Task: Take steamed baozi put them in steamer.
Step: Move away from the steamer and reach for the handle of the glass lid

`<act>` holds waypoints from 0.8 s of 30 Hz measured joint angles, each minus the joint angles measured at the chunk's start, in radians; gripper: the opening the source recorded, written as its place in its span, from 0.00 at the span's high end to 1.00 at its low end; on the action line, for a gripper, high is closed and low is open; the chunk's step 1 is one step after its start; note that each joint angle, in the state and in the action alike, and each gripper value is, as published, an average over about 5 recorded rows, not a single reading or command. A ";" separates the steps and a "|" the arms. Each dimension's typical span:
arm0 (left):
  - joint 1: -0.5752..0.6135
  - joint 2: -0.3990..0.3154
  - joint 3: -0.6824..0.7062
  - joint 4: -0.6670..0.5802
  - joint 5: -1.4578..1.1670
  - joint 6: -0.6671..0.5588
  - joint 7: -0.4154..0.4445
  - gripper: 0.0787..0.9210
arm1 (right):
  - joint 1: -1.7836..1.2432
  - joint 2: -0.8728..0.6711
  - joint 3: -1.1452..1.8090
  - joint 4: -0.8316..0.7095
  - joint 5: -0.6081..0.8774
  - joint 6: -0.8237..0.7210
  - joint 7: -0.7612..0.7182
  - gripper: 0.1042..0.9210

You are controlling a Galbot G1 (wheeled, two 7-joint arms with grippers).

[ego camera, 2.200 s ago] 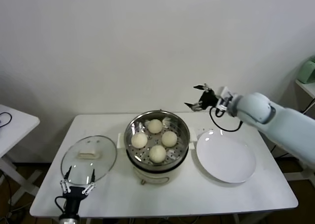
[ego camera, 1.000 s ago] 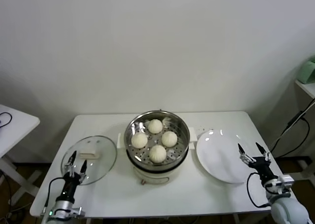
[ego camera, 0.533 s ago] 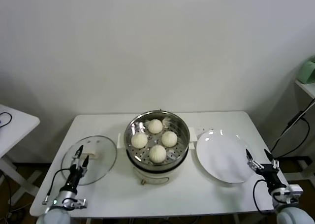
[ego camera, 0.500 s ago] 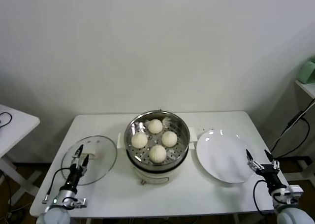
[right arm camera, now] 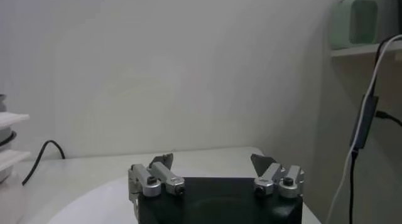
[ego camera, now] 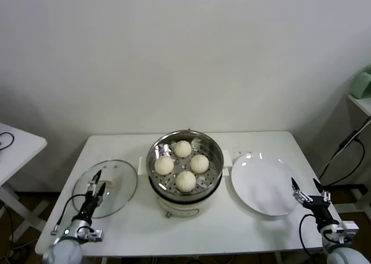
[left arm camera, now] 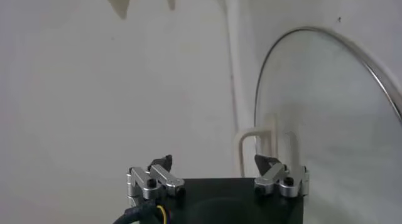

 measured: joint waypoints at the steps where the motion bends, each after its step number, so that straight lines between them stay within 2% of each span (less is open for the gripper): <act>1: -0.003 0.001 0.000 0.002 0.001 0.001 0.000 0.12 | 0.000 0.001 0.000 -0.001 0.000 0.001 0.000 0.12; 11: -0.041 0.018 0.020 0.019 -0.001 0.018 0.004 0.14 | -0.012 0.010 0.000 -0.002 -0.003 0.008 -0.004 0.12; 24: -0.069 0.021 0.031 0.067 -0.004 0.025 0.008 0.57 | -0.019 0.025 0.001 -0.002 -0.005 0.016 -0.004 0.12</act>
